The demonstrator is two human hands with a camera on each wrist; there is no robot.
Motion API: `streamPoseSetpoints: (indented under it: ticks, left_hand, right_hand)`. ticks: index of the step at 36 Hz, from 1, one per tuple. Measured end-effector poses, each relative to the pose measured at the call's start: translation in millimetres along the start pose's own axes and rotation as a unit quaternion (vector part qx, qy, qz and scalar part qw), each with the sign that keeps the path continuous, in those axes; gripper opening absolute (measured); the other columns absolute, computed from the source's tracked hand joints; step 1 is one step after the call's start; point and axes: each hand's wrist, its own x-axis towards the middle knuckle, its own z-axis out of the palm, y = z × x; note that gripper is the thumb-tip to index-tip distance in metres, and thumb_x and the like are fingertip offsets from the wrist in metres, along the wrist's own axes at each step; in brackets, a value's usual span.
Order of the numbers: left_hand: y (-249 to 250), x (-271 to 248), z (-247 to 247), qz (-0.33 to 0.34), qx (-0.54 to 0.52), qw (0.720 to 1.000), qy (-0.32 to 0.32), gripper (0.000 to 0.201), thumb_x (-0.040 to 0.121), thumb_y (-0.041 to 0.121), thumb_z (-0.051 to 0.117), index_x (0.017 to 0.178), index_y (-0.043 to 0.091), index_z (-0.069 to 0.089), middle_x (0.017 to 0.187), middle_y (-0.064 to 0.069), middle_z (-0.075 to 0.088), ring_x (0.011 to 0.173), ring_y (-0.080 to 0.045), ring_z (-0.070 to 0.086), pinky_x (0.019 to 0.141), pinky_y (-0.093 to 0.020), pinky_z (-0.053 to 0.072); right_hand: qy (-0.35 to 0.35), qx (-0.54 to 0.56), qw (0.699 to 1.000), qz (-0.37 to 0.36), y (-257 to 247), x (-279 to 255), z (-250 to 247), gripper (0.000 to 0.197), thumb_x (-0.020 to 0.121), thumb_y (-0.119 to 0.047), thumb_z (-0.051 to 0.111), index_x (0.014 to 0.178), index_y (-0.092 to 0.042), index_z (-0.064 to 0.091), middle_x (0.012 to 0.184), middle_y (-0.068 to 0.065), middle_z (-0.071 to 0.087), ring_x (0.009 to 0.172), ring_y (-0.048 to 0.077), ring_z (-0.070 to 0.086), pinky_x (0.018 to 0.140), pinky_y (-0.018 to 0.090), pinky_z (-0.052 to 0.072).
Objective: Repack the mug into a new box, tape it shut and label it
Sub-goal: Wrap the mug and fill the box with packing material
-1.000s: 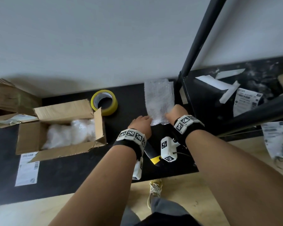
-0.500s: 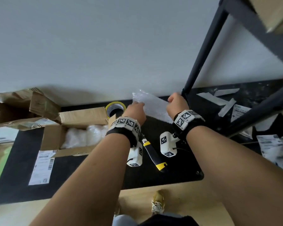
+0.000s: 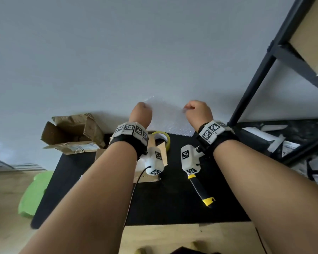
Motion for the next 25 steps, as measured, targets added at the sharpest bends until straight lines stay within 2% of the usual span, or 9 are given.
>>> streamPoseSetpoints:
  ticks: [3,7,9,11,13,15,19,22,25]
  left_hand:
    - [-18,0,-22,-0.025,-0.059,0.998,-0.001,0.027,0.093,0.004,0.048,0.117,-0.005,0.056,0.112,-0.017,0.063,0.097,-0.029,0.058,0.071,-0.027,0.039]
    - [-43,-2,-52,-0.068,-0.082,0.994,0.005,0.032,0.098,0.003,0.041,0.124,-0.01,0.055,0.122,-0.018,0.063,0.075,-0.017,0.055,0.047,-0.01,0.038]
    - [-56,-6,-66,-0.101,-0.123,0.987,0.038,0.032,0.101,0.006,0.037,0.126,-0.005,0.056,0.127,-0.015,0.061,0.079,-0.01,0.06,0.059,-0.006,0.045]
    - [-68,-16,-77,-0.059,0.003,0.997,0.045,0.032,0.102,0.008,0.036,0.123,0.002,0.059,0.126,-0.01,0.061,0.108,-0.018,0.062,0.085,-0.019,0.047]
    - [-84,-19,-79,-0.033,0.095,0.995,0.029,0.031,0.101,0.007,0.037,0.117,0.003,0.063,0.121,-0.009,0.064,0.113,-0.024,0.06,0.089,-0.027,0.046]
    - [-99,-18,-79,-0.059,0.092,0.994,0.009,0.029,0.099,0.007,0.039,0.113,0.004,0.064,0.117,-0.009,0.066,0.11,-0.026,0.061,0.088,-0.028,0.047]
    - [-131,-21,-78,-0.114,0.062,0.992,0.01,0.03,0.093,0.005,0.045,0.117,-0.006,0.059,0.117,-0.022,0.062,0.11,-0.036,0.059,0.064,-0.028,0.042]
    - [-150,-24,-74,-0.134,0.084,0.987,-0.012,0.03,0.092,0.006,0.046,0.118,-0.006,0.055,0.115,-0.022,0.062,0.107,-0.035,0.059,0.078,-0.036,0.045]
    - [-159,-31,-70,-0.14,0.08,0.986,-0.034,0.03,0.092,0.006,0.047,0.121,-0.001,0.047,0.114,-0.018,0.061,0.104,-0.032,0.059,0.077,-0.035,0.046]
  right_hand:
    - [-0.007,0.031,0.999,0.018,-16,-10,14,0.02,0.087,-0.014,0.05,0.097,-0.009,0.067,0.102,0.006,0.068,0.095,0.028,0.061,0.073,0.025,0.041]
    - [-0.016,0.08,0.994,0.073,-31,-21,34,0.046,0.087,-0.027,0.055,0.132,-0.019,0.048,0.132,0.005,0.05,0.106,0.023,0.054,0.081,0.028,0.038]
    - [-0.036,0.105,0.989,0.1,-36,-28,45,0.059,0.088,-0.037,0.057,0.14,-0.02,0.038,0.127,0.003,0.05,0.098,0.02,0.05,0.08,0.029,0.036]
    - [-0.061,0.111,0.986,0.104,-40,-36,57,0.063,0.087,-0.039,0.06,0.142,-0.019,0.037,0.118,0.0,0.05,0.095,0.018,0.049,0.081,0.028,0.037]
    - [-0.077,0.078,0.99,0.089,-43,-43,69,0.059,0.087,-0.031,0.062,0.14,-0.019,0.04,0.112,0.001,0.052,0.089,0.018,0.052,0.077,0.026,0.038]
    - [-0.087,0.027,0.993,0.075,-47,-48,81,0.052,0.087,-0.019,0.061,0.136,-0.017,0.045,0.104,0.001,0.052,0.084,0.019,0.053,0.073,0.025,0.038]
    - [-0.099,-0.068,0.992,0.045,-47,-61,103,0.022,0.083,-0.007,0.054,0.104,-0.013,0.053,0.088,0.0,0.051,0.075,0.021,0.047,0.063,0.027,0.036]
    - [-0.129,-0.149,0.98,0.033,-49,-74,112,0.011,0.084,-0.004,0.045,0.083,-0.014,0.04,0.073,0.0,0.041,0.06,0.02,0.036,0.052,0.029,0.028]
    - [-0.16,-0.211,0.964,0.03,-49,-84,118,0.006,0.09,-0.007,0.045,0.091,-0.011,0.048,0.086,0.007,0.053,0.077,0.027,0.05,0.066,0.03,0.036]
